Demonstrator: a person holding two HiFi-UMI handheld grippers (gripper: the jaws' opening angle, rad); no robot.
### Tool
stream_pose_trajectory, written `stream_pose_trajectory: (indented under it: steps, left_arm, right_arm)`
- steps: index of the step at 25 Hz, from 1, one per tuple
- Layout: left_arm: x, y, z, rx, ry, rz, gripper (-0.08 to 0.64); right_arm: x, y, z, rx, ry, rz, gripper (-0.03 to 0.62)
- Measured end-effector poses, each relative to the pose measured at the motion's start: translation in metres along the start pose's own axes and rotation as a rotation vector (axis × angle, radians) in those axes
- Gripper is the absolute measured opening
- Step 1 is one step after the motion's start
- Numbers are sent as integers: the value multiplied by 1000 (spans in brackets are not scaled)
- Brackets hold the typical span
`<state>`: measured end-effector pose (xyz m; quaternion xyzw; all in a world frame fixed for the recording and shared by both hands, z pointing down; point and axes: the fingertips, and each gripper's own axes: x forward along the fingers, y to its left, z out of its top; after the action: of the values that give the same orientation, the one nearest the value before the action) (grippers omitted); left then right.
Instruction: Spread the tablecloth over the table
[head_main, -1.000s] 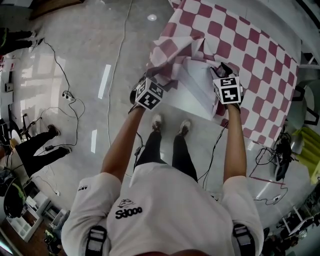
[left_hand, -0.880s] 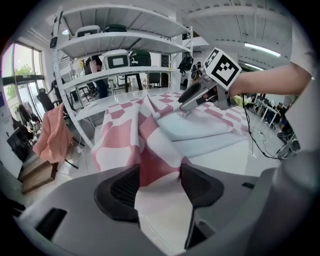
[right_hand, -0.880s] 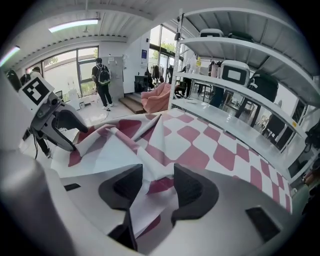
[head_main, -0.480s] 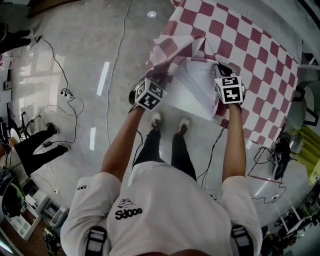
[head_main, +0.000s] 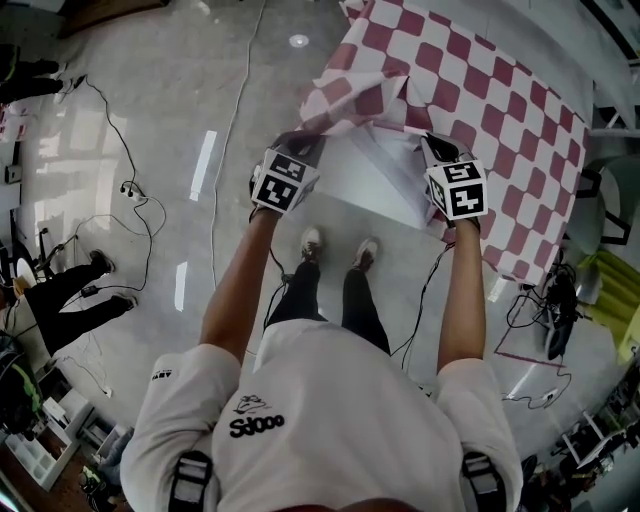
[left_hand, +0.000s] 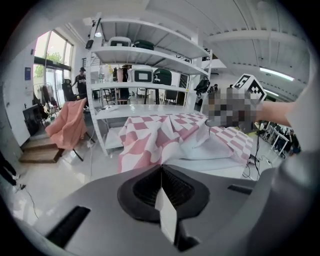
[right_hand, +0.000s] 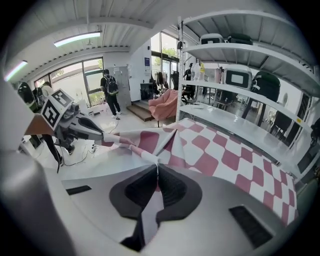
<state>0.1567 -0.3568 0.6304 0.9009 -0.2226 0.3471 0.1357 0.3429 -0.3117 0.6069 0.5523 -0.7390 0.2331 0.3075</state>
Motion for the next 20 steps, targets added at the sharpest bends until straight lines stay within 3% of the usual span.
stream_pose_trajectory:
  steps: [11, 20]
  left_arm:
    - [-66, 15, -23, -90, -64, 48, 29]
    - [-110, 16, -62, -136, -51, 23, 30]
  right_arm:
    - [-53, 89, 5, 19, -48, 38, 26]
    - [-74, 157, 5, 20, -61, 72, 26]
